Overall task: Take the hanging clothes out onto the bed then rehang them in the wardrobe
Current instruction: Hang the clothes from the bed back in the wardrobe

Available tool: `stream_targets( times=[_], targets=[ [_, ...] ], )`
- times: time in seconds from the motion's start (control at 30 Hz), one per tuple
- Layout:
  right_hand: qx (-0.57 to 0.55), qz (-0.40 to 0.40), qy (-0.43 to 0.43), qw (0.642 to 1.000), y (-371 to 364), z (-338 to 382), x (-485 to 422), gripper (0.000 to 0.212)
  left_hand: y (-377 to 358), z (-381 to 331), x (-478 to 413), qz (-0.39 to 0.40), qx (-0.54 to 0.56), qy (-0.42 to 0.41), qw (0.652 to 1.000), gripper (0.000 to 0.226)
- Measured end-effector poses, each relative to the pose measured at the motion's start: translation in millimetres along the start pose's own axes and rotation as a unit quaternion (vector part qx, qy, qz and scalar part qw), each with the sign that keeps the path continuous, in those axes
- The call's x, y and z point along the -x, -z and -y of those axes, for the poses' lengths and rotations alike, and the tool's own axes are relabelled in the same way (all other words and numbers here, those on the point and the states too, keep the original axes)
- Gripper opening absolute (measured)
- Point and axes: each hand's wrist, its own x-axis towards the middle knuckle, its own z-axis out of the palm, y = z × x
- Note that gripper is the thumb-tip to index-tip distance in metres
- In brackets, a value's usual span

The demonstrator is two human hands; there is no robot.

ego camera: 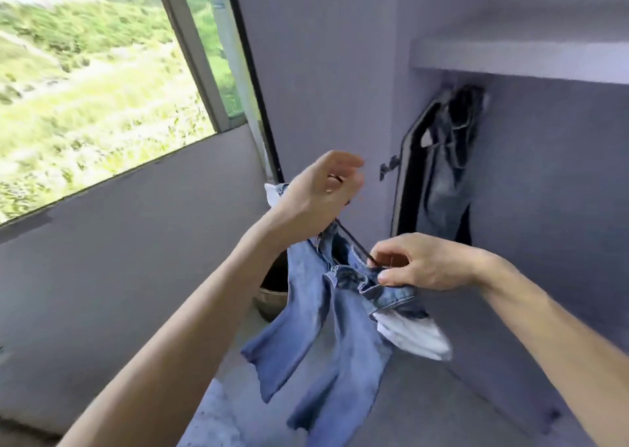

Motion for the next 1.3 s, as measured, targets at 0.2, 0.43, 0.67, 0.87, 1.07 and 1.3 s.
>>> stream_targets(
  times=[0.2, 0.43, 0.67, 0.87, 1.07, 1.3],
  targets=[
    [0.021, -0.106, -0.133, 0.985, 24.8, -49.9, 57.9, 0.011, -51.8, -15.1, -57.7, 0.074, -0.166, -0.121, 0.976, 0.048],
    [0.072, -0.372, -0.305, 0.874, -19.3, -124.6, 123.0, 0.052, -105.5, -21.1, -118.2, 0.174, -0.106, -0.102, 0.974, 0.049],
    [0.095, -0.274, -0.373, 0.881, -21.1, -117.8, 160.2, 0.021, -163.6, -42.7, -143.4, 0.289, -0.039, -0.139, 0.946, 0.048],
    [-0.049, -0.213, -0.382, 0.898, -32.7, -95.2, 150.4, 0.026, -194.7, -61.2, -159.1, 0.378, -0.073, -0.181, 0.905, 0.048],
    [-0.331, -0.309, -0.298, 0.841, -70.4, -90.2, 121.4, 0.012, -204.1, -59.2, -165.1, 0.386, -0.151, -0.242, 0.877, 0.050],
    [-0.358, -0.389, -0.299, 0.795, -62.5, -102.2, 76.1, 0.018, -177.3, -17.9, -204.6, 0.328, -0.183, -0.271, 0.886, 0.037]
  ],
)
